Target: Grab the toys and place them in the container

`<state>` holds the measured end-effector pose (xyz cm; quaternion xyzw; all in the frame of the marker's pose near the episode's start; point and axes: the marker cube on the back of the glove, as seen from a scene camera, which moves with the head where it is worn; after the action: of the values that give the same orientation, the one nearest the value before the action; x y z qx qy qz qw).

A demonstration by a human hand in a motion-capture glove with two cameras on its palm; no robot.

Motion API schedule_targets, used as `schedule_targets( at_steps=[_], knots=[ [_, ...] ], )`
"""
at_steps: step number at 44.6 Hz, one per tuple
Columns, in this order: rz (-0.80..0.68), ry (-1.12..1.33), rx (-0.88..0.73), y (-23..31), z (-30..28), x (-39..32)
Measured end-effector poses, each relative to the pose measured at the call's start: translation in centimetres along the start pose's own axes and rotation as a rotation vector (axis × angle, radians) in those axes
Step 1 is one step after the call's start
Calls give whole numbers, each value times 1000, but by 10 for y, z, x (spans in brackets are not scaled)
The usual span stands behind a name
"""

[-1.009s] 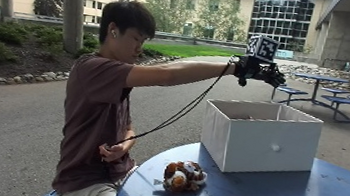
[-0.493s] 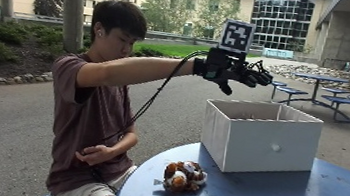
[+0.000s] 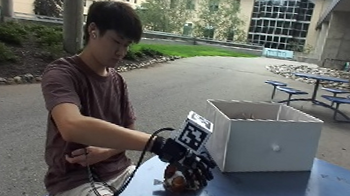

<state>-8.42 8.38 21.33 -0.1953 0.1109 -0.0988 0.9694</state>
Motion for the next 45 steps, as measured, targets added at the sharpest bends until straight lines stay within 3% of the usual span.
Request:
schedule_targets(
  at_steps=[6, 10, 25, 31, 37, 45],
  knots=[
    [-44, -52, 23, -4, 48, -18],
    [-39, -106, 121, -4, 52, -23],
    [-132, -212, 253, -15, 58, -31],
    [-126, -291, 315, -24, 54, -31],
    [-139, -340, 207, -34, 44, -27],
    [-141, -341, 204, -38, -15, -21]
  ],
)
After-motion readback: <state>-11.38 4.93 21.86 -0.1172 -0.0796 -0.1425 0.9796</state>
